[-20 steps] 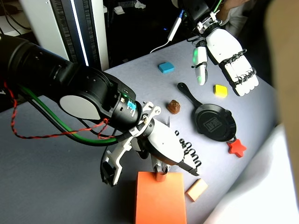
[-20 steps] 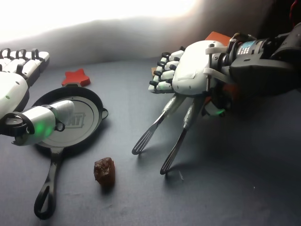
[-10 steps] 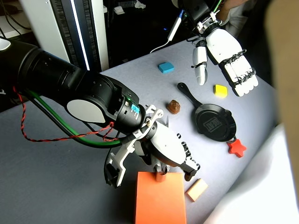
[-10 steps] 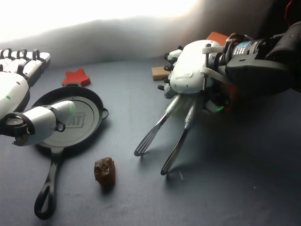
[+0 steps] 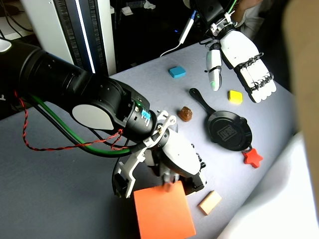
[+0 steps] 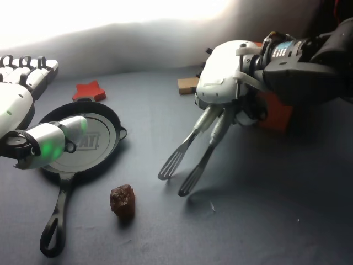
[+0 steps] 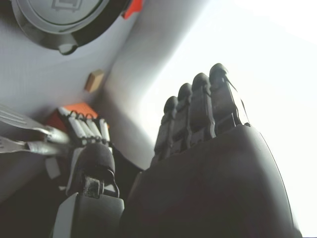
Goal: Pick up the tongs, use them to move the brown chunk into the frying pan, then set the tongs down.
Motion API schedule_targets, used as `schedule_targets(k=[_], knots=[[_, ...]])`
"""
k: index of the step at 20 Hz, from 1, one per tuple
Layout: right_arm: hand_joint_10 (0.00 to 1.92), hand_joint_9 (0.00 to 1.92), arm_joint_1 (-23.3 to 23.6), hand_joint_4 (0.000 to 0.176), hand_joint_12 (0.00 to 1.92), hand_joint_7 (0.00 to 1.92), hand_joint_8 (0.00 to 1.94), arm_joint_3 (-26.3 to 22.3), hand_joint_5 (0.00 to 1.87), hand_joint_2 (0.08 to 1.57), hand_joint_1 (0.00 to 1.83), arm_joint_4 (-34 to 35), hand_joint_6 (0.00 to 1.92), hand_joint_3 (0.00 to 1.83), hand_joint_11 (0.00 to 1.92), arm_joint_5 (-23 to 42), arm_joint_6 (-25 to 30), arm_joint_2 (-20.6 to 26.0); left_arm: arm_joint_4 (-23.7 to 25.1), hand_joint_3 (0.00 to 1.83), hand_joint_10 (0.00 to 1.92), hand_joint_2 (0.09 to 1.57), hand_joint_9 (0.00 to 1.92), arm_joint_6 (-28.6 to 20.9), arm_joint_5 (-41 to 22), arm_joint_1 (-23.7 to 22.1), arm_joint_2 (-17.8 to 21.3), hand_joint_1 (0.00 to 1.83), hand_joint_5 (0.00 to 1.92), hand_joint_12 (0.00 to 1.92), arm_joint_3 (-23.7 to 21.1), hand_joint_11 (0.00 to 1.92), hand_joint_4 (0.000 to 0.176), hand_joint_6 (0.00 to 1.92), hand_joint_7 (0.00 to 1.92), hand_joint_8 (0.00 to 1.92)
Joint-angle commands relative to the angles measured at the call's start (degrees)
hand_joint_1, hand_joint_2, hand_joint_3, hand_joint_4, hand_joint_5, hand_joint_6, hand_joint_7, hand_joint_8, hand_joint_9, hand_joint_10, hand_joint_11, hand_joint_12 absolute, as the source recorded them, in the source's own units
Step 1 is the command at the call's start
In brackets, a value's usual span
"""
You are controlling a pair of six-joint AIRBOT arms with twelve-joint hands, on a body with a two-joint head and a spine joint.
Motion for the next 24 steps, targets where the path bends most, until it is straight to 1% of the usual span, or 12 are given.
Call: schedule_targets(k=[1,2,6,10,13,14,15,17,20,22,23,24], knots=[[0.57,0.86,1.1,0.000,1.44,1.09,0.06,-0.3,0.71,1.26,1.07,-0.5,1.38,0.00,0.48,5.1,-0.2,0.5,3.3,0.00,0.00,1.34,0.03,0.0,-5.6,-0.8,0.6,0.00,0.02,0.00,0.0,0.00,0.000,0.00,0.05,0.00],[0.55,0.88,1.6,0.000,1.41,1.10,0.06,-0.9,0.71,1.26,1.08,-0.5,1.38,0.00,0.49,4.9,0.1,0.9,3.3,0.00,0.00,1.33,0.03,0.0,-5.6,-0.8,0.6,0.00,0.02,0.00,0.0,0.01,0.000,0.00,0.05,0.00],[0.54,0.87,4.5,0.000,1.45,1.11,0.05,-5.0,0.75,1.24,1.10,-0.4,1.31,0.00,0.44,3.9,2.6,3.3,3.3,0.00,0.00,1.34,0.02,0.2,-5.6,-0.6,0.6,0.00,0.02,0.00,0.2,0.00,0.000,0.00,0.04,0.00],[0.56,0.85,5.0,0.000,1.46,1.11,0.04,-11.8,0.74,1.24,1.09,-0.5,1.34,0.00,0.44,4.7,3.1,6.7,3.3,0.00,0.00,1.34,0.02,0.2,-5.5,-0.5,0.6,0.00,0.01,0.00,0.3,0.00,0.000,0.00,0.04,0.00],[0.58,0.84,5.7,0.000,1.49,1.11,0.04,-15.3,0.75,1.24,1.10,-0.5,1.32,0.00,0.44,4.6,7.7,9.1,3.3,0.00,0.01,1.34,0.04,-0.2,-4.6,-0.5,0.8,0.00,0.03,0.01,0.6,0.01,0.000,0.01,0.06,0.01],[0.59,0.83,5.9,0.000,1.49,1.10,0.04,-16.5,0.73,1.25,1.09,-0.5,1.35,0.00,0.43,6.3,9.2,10.1,3.3,0.00,0.01,1.34,0.04,-0.3,-4.0,-0.7,0.9,0.00,0.04,0.00,0.8,0.01,0.000,0.01,0.05,0.01],[0.62,0.81,5.8,0.000,1.51,1.09,0.03,-18.3,0.72,1.26,1.08,-0.5,1.37,0.00,0.42,10.2,9.9,11.9,3.3,0.00,0.01,1.34,0.04,-0.3,-2.3,-1.3,1.1,0.00,0.03,0.00,1.3,0.01,0.000,0.01,0.05,0.00],[0.64,0.82,5.2,0.000,1.50,1.10,0.04,-21.0,0.74,1.25,1.09,-0.5,1.34,0.00,0.44,15.4,9.6,14.2,3.3,0.00,0.00,1.34,0.03,-0.3,0.3,-2.3,1.4,0.00,0.02,0.00,2.3,0.00,0.000,0.00,0.04,0.00],[0.68,0.78,5.0,0.000,1.53,1.08,0.03,-24.5,0.71,1.26,1.08,-0.5,1.38,0.00,0.42,17.1,9.3,16.5,3.2,0.00,0.00,1.34,0.03,-0.6,1.2,-3.0,2.1,0.00,0.02,0.01,4.0,0.01,0.000,0.00,0.04,0.00],[0.69,0.78,4.0,0.000,1.52,1.08,0.03,-25.9,0.70,1.27,1.08,-0.1,1.40,0.00,0.44,21.7,9.2,17.8,2.9,0.00,0.01,1.34,0.04,-0.8,2.5,-3.4,2.8,0.00,0.02,0.01,5.2,0.02,0.000,0.00,0.05,0.00],[0.69,0.79,3.5,0.000,1.52,1.08,0.03,-26.7,0.69,1.27,1.07,3.0,1.41,0.00,0.44,24.2,7.4,18.6,2.9,0.00,0.01,1.35,0.04,-0.8,3.1,-3.5,3.1,0.00,0.03,0.01,5.7,0.02,0.000,0.01,0.05,0.00],[0.69,0.79,3.2,0.000,1.52,1.08,0.03,-27.3,0.68,1.27,1.07,5.0,1.41,0.00,0.45,25.4,6.8,19.3,2.9,0.00,0.01,1.35,0.04,-1.4,3.4,-3.5,3.4,0.00,0.03,0.01,6.2,0.02,0.000,0.01,0.05,0.00]])
